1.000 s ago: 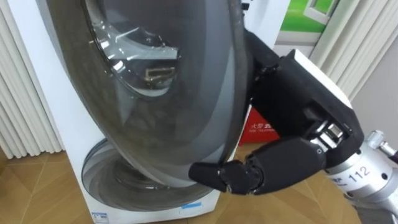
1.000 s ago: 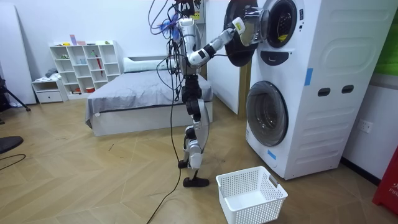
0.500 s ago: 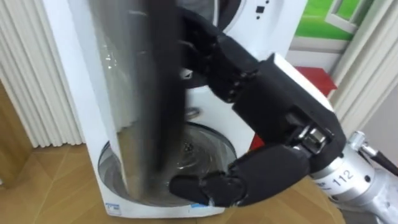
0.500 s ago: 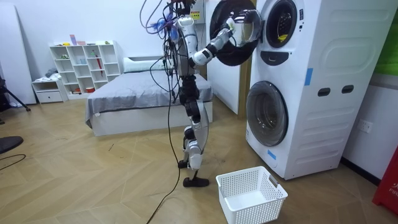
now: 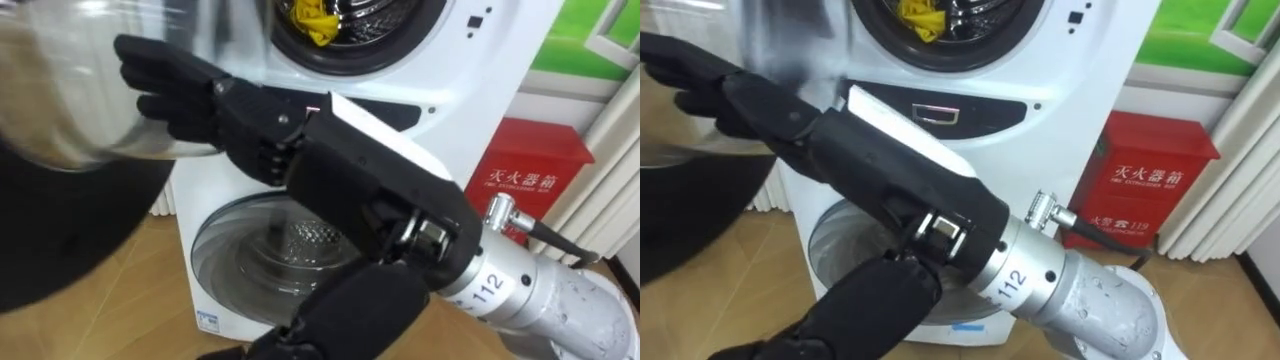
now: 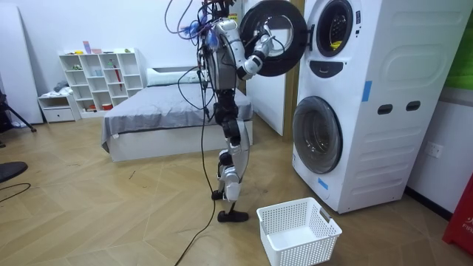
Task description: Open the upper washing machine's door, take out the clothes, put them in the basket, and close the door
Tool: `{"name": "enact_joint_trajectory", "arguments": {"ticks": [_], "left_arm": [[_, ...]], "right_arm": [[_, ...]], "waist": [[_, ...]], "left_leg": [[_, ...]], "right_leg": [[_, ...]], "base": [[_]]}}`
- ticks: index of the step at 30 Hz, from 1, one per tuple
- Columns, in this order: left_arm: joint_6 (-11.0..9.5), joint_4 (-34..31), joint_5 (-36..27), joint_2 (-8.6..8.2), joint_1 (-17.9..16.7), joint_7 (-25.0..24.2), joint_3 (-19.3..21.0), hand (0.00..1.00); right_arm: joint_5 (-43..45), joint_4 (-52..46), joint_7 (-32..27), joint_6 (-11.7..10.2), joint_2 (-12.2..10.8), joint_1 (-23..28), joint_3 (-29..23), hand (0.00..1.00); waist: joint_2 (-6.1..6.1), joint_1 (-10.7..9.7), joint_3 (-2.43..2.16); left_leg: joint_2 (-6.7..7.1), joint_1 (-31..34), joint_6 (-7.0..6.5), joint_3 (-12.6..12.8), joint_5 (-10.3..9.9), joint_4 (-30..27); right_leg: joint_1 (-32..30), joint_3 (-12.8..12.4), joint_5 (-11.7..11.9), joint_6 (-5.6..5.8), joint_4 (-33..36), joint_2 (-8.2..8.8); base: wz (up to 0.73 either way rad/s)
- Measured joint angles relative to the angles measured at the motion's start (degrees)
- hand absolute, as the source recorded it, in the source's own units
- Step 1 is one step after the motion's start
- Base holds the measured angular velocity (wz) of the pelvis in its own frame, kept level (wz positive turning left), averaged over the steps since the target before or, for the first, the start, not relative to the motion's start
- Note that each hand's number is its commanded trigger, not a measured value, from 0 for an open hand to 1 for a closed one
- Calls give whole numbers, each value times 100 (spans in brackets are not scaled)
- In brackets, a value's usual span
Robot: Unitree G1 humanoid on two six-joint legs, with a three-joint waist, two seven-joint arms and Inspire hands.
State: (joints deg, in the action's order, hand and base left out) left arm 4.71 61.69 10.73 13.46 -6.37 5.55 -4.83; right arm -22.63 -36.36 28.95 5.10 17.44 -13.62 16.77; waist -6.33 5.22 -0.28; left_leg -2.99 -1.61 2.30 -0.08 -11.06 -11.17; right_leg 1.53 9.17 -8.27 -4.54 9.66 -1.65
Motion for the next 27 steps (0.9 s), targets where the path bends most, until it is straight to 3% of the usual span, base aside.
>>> {"name": "enact_joint_trajectory", "arguments": {"ticks": [3,11,25,27], "left_arm": [[0,-50,0,-1,41,0,-52,0],[-1,-215,3,-5,35,-1,-89,0],[11,-202,5,-1,-129,34,22,0],[11,-203,5,1,-146,39,22,0]], "right_arm": [[3,0,-2,1,16,-2,48,0],[5,1,125,10,84,-4,325,0],[264,88,-11,128,132,32,126,0],[267,87,-128,129,128,34,52,0]], "waist": [[32,35,20],[46,307,16],[31,274,21],[26,198,24]], "left_leg": [[4,1,-2,-27,2,42],[25,0,-11,-65,8,72],[69,2,-35,-88,21,21],[72,9,-35,-104,21,2]], "right_leg": [[1,42,-6,5,-14,2],[10,132,-26,17,-19,35],[59,187,-63,48,3,84],[80,216,-63,48,-12,85]], "base": [[4],[4],[2],[9]]}}
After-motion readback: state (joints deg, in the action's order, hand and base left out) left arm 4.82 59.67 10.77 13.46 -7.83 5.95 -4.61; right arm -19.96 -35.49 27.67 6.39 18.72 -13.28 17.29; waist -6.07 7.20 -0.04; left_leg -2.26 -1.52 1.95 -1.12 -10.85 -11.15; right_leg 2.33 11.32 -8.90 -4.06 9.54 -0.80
